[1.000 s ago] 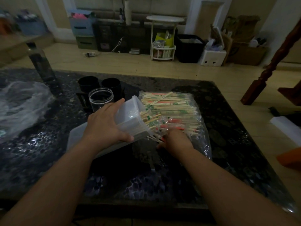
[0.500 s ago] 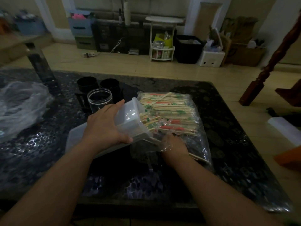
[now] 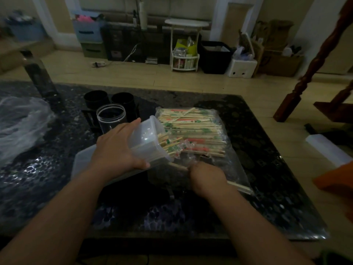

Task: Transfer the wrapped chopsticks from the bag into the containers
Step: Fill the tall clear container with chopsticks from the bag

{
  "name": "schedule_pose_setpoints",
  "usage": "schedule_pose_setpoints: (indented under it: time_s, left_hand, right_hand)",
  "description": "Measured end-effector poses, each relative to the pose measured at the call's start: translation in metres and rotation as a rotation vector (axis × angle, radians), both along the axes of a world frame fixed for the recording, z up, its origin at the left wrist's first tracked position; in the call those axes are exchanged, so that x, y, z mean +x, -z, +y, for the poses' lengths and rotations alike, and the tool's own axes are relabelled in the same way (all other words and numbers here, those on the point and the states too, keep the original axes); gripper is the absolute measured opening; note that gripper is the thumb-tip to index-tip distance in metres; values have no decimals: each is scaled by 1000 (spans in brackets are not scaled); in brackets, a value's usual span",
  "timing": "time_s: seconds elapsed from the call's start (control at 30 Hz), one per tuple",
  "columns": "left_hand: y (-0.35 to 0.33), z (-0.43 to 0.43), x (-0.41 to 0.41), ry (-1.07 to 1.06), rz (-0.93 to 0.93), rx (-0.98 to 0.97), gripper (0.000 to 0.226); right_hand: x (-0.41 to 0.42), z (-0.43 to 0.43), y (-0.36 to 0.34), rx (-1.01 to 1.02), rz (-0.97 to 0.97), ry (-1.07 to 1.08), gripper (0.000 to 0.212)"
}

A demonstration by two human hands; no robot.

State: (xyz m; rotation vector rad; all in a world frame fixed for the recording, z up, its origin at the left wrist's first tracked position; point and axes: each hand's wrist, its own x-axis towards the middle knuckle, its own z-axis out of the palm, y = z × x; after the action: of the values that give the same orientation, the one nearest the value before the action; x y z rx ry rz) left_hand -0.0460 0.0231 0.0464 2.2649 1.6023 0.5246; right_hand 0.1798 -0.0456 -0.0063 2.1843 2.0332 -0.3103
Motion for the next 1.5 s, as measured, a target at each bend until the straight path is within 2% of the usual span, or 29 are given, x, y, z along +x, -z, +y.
schedule_pose_setpoints:
  time_s: [0.07, 0.17, 0.23, 0.33, 0.5, 0.6, 0.7, 0.87, 0.97, 1.03, 1.1, 1.17, 1.27, 1.37, 1.43, 1.5]
  left_hand:
    - [0, -2, 1, 7, 14, 12, 126]
    - [1, -3, 1, 9, 45, 11, 128]
    - [2, -3, 0, 1, 40, 1, 130]
    - [2, -3, -3, -11, 16, -8, 132]
    - [0, -5, -2, -3, -22, 0, 132]
    - [2, -3, -2, 27, 4, 20, 130]
    - [5, -3, -4, 41, -12, 40, 132]
    - [4, -5, -3, 44, -2, 35, 133]
    - [4, -4, -2, 35, 17, 24, 132]
    - [3, -4, 0, 37, 27, 19, 132]
    - [3, -4, 1, 26, 27, 13, 132]
    - [3, -5, 1, 22, 22, 19, 131]
    - [3, -5, 1, 25, 29, 22, 130]
    - [2, -6, 1, 22, 24, 14, 133]
    - [4, -6, 1, 18, 17, 22, 133]
    - [4, -6, 1, 16, 7, 29, 132]
  right_hand:
    - [1, -4, -9, -33, 47, -19, 25]
    - [2, -8, -25, -73, 94, -42, 42]
    - [3, -10, -38, -60, 66, -77, 46]
    - [4, -13, -57, -13, 24, -150, 37]
    - [1, -19, -96, 321, 34, -264, 31]
    - [1, -22, -96, 721, 96, -290, 35]
    - [9, -17, -84, 1051, 208, -309, 29]
    - [15, -10, -71, 1181, 161, -256, 30]
    - [14, -11, -68, 1246, 274, -171, 26]
    - [13, -10, -70, 1288, 375, -81, 33]
    - [11, -9, -74, 1331, 560, -11, 37]
    - [6, -8, -78, 1354, 800, 47, 28]
    - [-4, -10, -82, 1279, 1103, 263, 35]
    - [-12, -11, -81, 1195, 1294, 314, 40]
    - [-15, -11, -81, 1167, 1381, 326, 34]
    - [-17, -10, -79, 1138, 1389, 329, 28]
